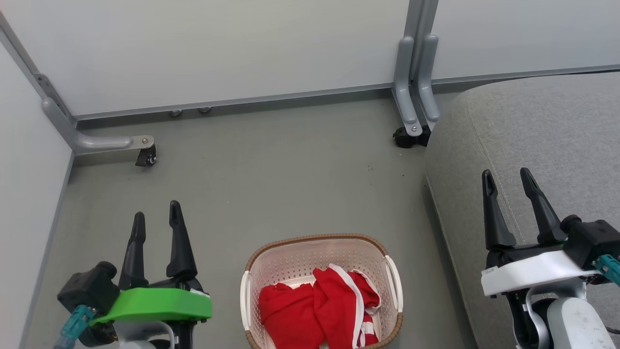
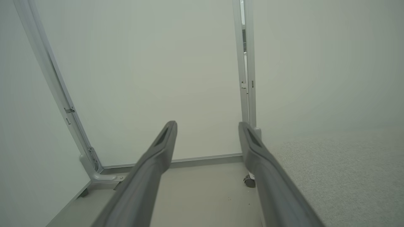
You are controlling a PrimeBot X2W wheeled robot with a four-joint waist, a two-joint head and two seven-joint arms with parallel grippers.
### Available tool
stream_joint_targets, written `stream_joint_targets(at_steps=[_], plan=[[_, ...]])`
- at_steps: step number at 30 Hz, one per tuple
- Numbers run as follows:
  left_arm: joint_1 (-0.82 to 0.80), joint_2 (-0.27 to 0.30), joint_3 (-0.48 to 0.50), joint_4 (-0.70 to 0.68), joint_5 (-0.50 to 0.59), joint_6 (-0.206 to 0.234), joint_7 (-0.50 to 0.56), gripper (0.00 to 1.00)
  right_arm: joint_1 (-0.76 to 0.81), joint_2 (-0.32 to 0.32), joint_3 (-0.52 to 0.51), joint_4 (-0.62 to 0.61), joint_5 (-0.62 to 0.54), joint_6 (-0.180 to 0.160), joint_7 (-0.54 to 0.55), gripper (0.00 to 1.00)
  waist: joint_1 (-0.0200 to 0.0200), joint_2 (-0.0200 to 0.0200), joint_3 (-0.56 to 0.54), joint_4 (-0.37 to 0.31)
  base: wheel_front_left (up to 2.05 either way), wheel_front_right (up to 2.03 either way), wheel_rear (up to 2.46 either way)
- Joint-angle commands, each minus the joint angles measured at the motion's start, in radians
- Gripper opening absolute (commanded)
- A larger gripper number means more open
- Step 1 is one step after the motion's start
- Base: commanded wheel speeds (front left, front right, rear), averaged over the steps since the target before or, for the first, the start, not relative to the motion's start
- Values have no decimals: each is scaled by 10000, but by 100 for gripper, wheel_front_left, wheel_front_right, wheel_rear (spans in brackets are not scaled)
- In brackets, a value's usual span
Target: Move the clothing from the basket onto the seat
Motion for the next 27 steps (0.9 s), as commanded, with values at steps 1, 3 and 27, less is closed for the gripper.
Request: stream_joint_targets(at_steps=[1, 3, 27], plan=[[65, 65, -156, -95, 466, 91, -93, 100, 25, -20, 52, -114, -331, 2, -119, 100, 0, 0, -6, 20, 0, 0, 0], [85, 67, -317, -63, 857, 181, -143, 100, 69, -13, 71, -131, -556, 2, -151, 100, 0, 0, -13, 37, 0, 0, 0], [334, 73, -1333, 625, 2690, -299, -645, 100, 548, -59, 557, 263, -2482, 2, -664, 100, 0, 0, -44, 25, 0, 0, 0]])
